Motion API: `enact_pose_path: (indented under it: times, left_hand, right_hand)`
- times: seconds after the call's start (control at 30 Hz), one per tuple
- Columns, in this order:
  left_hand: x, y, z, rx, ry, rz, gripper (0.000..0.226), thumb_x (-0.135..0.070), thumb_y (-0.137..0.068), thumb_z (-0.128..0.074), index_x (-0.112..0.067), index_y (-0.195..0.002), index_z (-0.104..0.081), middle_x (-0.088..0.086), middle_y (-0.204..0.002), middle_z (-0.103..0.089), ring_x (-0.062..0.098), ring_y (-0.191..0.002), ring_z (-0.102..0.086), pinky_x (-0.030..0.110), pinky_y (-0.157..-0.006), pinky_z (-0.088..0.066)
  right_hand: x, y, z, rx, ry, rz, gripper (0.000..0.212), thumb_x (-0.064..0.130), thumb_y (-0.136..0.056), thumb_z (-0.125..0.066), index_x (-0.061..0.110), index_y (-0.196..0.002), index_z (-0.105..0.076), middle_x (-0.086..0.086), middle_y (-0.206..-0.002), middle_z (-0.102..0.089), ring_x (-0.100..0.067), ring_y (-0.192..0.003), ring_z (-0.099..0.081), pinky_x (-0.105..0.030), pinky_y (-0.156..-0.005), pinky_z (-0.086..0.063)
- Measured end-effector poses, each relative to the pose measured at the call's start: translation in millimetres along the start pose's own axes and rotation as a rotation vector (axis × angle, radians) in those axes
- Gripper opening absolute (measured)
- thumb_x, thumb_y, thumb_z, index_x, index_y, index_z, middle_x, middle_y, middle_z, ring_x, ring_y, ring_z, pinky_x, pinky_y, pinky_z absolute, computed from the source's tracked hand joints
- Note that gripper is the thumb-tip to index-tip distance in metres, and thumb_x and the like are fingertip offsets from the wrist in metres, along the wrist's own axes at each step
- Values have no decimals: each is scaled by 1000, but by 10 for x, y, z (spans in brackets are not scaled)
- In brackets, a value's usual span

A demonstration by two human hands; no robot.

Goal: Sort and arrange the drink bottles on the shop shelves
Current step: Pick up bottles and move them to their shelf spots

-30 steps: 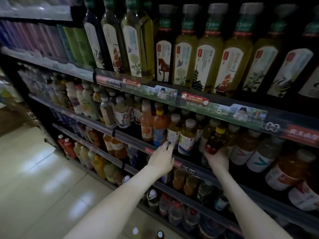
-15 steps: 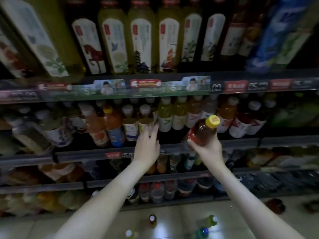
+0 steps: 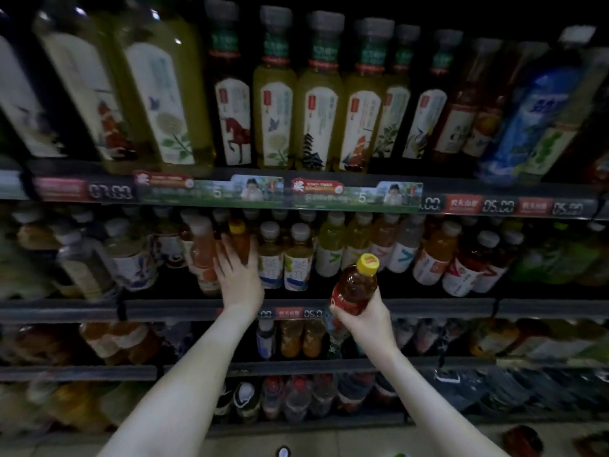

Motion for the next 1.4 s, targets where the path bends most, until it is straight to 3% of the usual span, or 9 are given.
enact_pose_path:
  times: [0.1,0.2,0.3,0.37,0.53,0.67,0.87,1.03,1.4]
  left_hand:
    - [127,-145,3,61,136,-29,74,-11,-95,-43,-36,-153,-3,27,-155,14,48,-137,-18,46,-101,-39]
    - [192,-221,7,3,160,-64,69,-13,-95,-46,-35,-151,-13,31,-151,-7,50,-126,-33,47,-92,-47]
    - [168,-151,45,-162,181,-123,78,-1,-74,-73,-22,-140,-36,41,-121,-42,51,-88,-54,49,-69,-55]
    - [176,-70,61,-241,269,-177,81,5,-61,-82,-14,-126,-39,32,-108,-42,46,-72,-54,47,-57,-55]
    - [172,182,136,-265,685,-114,82,0,-66,-83,-9,-126,-29,29,-116,-37,43,-96,-51,33,-83,-45]
    - [235,269,76,-104,701,9,72,-12,-79,-77,4,-138,-38,26,-135,-40,41,-127,-40,39,-105,-34]
    - [19,586,612,-97,689,-158,69,-21,-75,-82,-5,-133,-48,15,-134,-46,28,-122,-48,28,-95,-38]
    - [-709,1014,899,219,744,-241,70,-43,-74,-78,-45,-129,-35,-12,-118,-50,8,-102,-49,25,-87,-43]
    - [-3500,2191,117,784,985,-195,64,-42,-52,-89,-27,-106,-59,-8,-103,-69,8,-93,-65,27,-79,-52]
  right_hand:
    - [90,-2,-248,41,1,18,59,22,-77,-80,38,-120,-43,19,-107,-60,-5,-102,-58,-22,-85,-45]
    - [125,4,-433,63,19,20,65,25,-76,-81,36,-127,-43,14,-114,-62,-7,-107,-58,-26,-92,-47]
    - [120,12,-535,62,45,9,67,26,-75,-82,33,-130,-44,11,-117,-63,-9,-109,-58,-29,-96,-47]
    - [82,26,-552,51,55,11,67,26,-74,-82,34,-129,-45,13,-116,-62,-6,-108,-58,-25,-93,-46]
    - [-19,100,-502,22,52,-15,69,29,-75,-82,30,-133,-45,11,-115,-64,-9,-108,-59,-31,-95,-49]
    - [-45,153,-357,-22,20,-14,64,24,-76,-81,28,-130,-47,13,-109,-64,-8,-103,-60,-22,-86,-46]
    - [-177,260,118,-106,-11,-33,58,22,-75,-82,29,-122,-50,20,-103,-62,5,-95,-58,-17,-83,-45]
    - [-493,433,800,-162,-17,-98,46,23,-71,-85,29,-108,-58,22,-95,-64,8,-88,-59,-8,-71,-44]
    - [-1479,1298,3383,-236,-13,-243,31,18,-66,-87,28,-87,-66,15,-84,-70,13,-78,-63,-7,-71,-47]
Point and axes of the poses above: each hand's wrist, its own y-axis away from the middle knuckle, its own z-axis out of the back of the hand, x = y × z, the point moved 4 cm from there along -y, towards the middle knuckle
